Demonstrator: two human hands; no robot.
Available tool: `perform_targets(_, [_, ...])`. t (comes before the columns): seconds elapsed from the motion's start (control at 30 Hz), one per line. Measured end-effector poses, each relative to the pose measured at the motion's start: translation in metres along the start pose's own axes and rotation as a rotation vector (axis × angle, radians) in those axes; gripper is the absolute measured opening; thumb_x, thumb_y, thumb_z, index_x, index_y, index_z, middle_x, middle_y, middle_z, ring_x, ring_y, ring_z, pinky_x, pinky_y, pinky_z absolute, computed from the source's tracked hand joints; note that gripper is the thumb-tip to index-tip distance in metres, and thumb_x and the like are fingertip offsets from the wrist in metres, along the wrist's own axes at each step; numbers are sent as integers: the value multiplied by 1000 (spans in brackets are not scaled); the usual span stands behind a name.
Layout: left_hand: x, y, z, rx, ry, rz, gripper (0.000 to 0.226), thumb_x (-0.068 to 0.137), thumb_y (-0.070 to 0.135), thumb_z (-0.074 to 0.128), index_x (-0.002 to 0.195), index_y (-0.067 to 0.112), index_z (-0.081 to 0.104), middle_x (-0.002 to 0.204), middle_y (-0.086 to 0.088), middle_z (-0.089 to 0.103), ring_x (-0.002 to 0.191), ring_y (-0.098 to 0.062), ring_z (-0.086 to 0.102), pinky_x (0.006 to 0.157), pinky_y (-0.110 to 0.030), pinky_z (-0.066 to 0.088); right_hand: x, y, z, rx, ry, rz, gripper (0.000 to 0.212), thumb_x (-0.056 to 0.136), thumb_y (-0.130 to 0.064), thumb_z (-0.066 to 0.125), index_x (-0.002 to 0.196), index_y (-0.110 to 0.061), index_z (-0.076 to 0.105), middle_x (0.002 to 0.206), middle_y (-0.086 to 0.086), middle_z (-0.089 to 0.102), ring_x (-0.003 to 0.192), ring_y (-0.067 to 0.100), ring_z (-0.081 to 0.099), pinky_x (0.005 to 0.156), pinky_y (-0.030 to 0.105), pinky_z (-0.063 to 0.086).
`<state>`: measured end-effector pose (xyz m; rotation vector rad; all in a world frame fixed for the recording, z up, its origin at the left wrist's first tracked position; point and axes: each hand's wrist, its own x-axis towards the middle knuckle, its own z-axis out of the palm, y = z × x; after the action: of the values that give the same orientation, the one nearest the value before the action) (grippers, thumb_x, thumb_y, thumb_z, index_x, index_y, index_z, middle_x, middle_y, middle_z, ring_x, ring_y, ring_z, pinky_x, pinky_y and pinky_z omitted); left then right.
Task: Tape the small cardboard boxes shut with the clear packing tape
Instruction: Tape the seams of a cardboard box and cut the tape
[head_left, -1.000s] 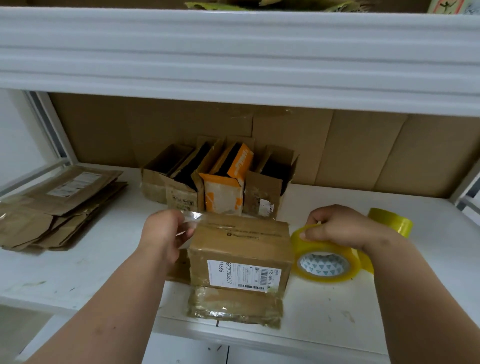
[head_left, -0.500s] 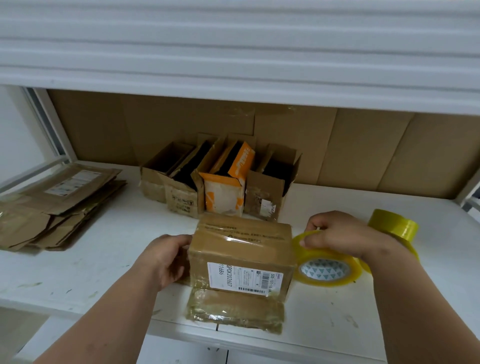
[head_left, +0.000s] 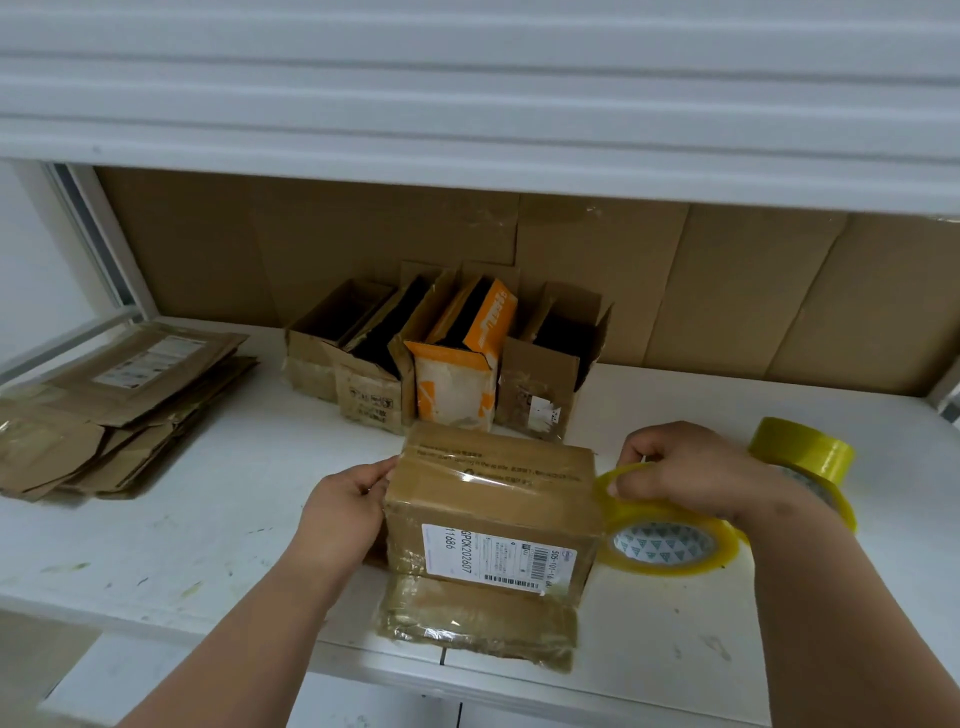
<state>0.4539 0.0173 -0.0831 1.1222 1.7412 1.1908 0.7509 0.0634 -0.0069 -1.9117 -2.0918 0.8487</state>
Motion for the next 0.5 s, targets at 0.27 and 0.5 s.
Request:
perform_targets(0.27, [15, 5, -15, 317, -71, -62, 30, 99, 26, 57, 127, 21, 65, 126, -3, 64, 107, -22, 62, 101, -37, 46, -2, 4, 2, 50, 12, 7, 16, 79, -35, 78, 83, -21, 71, 88, 0, 69, 85, 15, 65, 71, 31, 51])
perform_targets(0.5, [-15, 47, 14, 402, -43, 139, 46, 98, 51, 45, 137, 27, 54, 120, 9, 57, 118, -24, 56, 94, -35, 43, -5, 9, 7, 83, 36, -10, 24, 78, -42, 77, 83, -20, 71, 91, 3, 70, 87, 18, 66, 79, 39, 56])
